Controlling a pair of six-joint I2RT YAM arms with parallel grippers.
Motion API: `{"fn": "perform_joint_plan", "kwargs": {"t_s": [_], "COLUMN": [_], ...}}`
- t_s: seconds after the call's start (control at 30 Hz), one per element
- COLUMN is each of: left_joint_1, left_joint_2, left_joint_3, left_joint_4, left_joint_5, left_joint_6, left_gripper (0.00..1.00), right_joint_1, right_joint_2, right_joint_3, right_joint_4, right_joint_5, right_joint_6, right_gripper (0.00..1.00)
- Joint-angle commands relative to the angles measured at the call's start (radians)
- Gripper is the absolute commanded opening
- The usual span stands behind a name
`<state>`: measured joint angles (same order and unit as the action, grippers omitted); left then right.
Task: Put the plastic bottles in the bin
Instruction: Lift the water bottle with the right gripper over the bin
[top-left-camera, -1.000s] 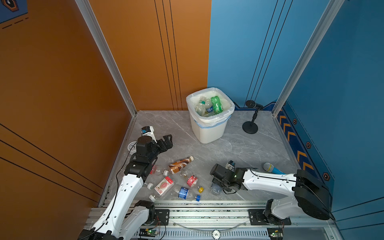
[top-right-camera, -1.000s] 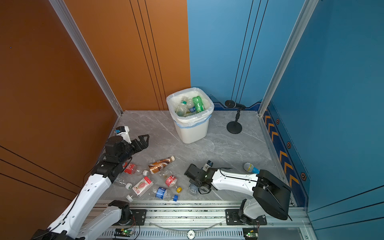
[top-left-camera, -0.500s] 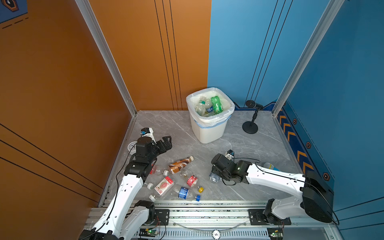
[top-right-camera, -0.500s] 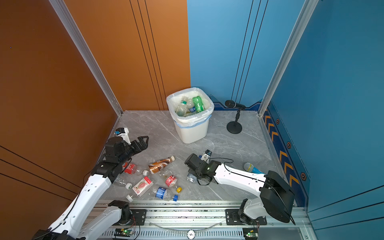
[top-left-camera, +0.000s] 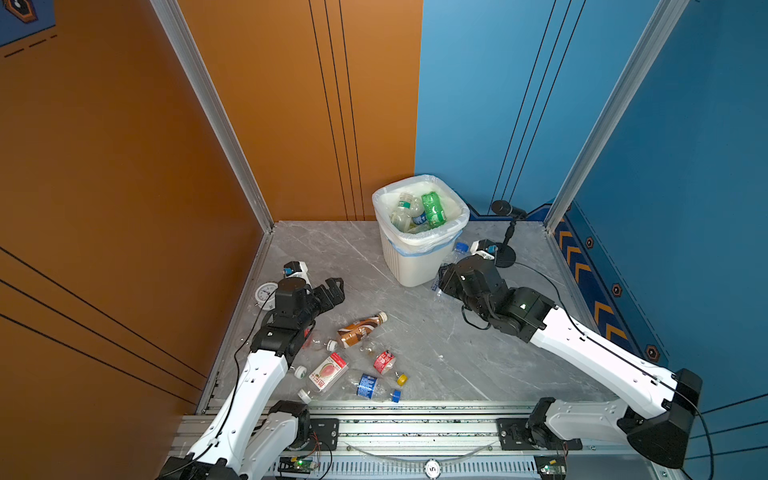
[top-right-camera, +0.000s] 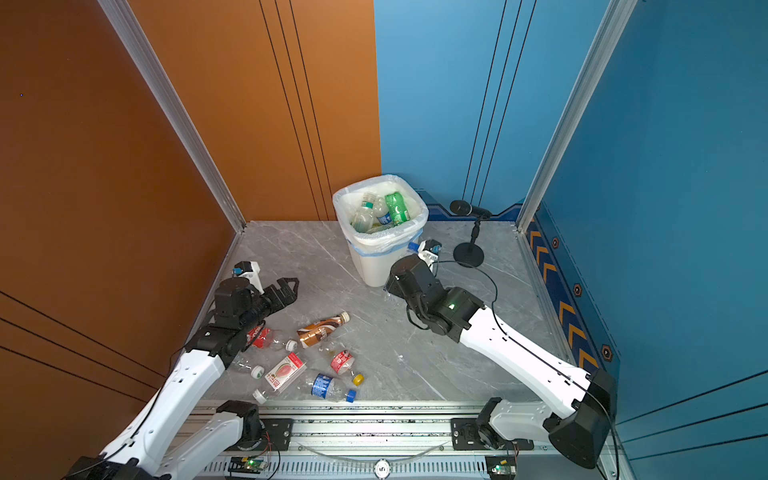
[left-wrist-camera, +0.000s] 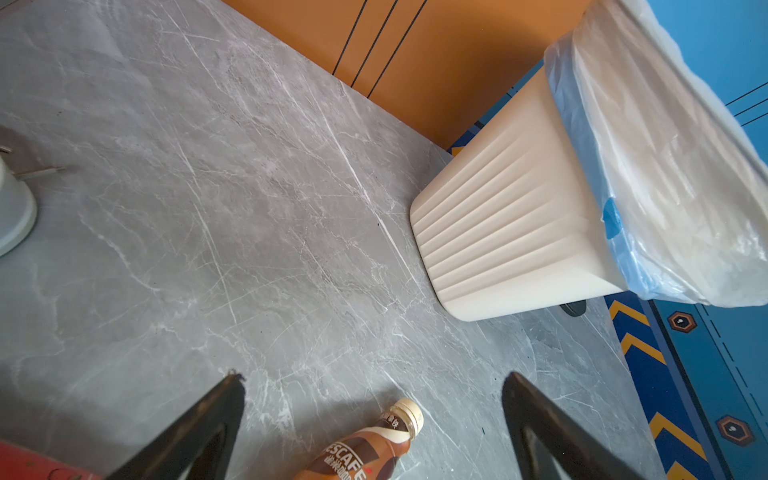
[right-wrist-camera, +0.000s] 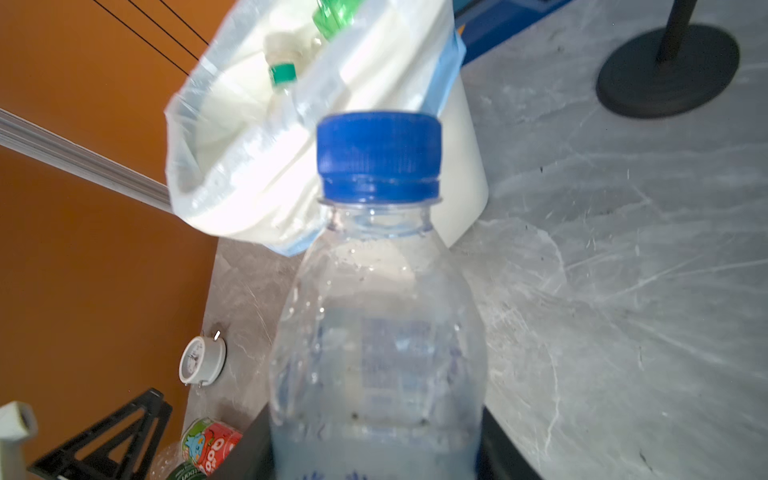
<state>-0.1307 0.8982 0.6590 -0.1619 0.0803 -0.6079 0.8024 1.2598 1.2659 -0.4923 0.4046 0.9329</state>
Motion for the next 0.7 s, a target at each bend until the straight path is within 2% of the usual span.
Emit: {"fn": "perform_joint_plan", "kwargs": {"t_s": [0.0,0.23,0.67], "left_joint_1": [0.009,0.009,0.015], "left_joint_2": [-0.024,-0.024,-0.025], "left_joint_3": [-0.012,-0.018,-0.012], "left_joint_4": [-0.019,-0.019,-0.059], "left_joint_5": [0.007,0.011,0.024], "left_joint_6": [-0.012,-0.011,-0.010], "left_gripper": [0.98,0.98,0.98], "right_joint_1": [-0.025,-0.074,-0.170], "right_joint_2": [0.013,0.153,0.471], "right_joint_3": [0.090,0.294,0.625], "right_joint_4": [0.079,0.231,0.286], "right_joint_5": [0.065,0.050,-0.010], "right_joint_6": [-0.136,-0.228,-0.238], "right_gripper": [0.54,0.54,0.54]}}
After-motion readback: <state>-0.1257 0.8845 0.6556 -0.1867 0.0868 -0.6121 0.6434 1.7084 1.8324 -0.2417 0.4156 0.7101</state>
